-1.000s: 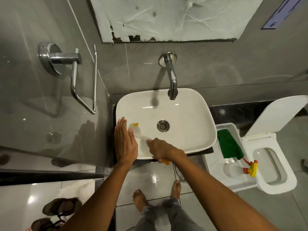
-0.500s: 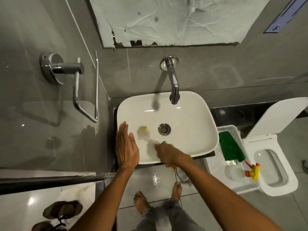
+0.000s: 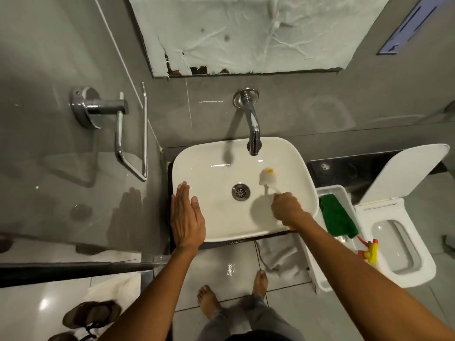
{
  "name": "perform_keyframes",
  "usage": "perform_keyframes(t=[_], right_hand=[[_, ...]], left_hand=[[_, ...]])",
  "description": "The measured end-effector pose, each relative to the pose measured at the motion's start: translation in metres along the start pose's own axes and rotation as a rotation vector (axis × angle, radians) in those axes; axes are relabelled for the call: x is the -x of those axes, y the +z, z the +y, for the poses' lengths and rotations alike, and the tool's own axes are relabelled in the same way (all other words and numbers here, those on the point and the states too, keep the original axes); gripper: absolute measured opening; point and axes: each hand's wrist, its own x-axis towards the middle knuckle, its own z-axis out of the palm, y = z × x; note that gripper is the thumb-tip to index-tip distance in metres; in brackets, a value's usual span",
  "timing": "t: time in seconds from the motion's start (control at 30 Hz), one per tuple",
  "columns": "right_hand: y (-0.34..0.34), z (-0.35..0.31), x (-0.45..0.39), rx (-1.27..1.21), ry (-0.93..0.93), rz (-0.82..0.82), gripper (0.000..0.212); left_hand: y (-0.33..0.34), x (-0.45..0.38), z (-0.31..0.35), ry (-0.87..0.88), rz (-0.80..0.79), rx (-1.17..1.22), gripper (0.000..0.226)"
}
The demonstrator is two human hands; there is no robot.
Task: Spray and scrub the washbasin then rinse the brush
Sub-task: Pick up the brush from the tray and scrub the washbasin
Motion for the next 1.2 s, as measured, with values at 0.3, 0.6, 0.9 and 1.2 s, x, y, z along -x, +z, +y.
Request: perform_keyframes(t=[0.3,0.6,0.9,1.2], right_hand=[[0.016,-0.026,0.082,0.063,-0.103,-0.618,0.028],[0.018,-0.017,0.111,-0.194,-0.164,-0.659,0.017],[-0.005,-0.002,0.109,-0.309,-0.214,-0.207,0.059],[0.006,0.014,0.099,-0.417,-0.189,-0.075,0.058]], left_hand=[[-0.005,0.003,0.008,0.02,-0.029,-0.114,0.054],[-0.011,-0.004,0.022,0.089,-0.067,-0.128,0.056],[-0.021,-0.075,0.123,0.263,-0.086,-0.034,0.047],[-0.007,-0.096,0.202,0.25,-0.172,-0.214,0.06]])
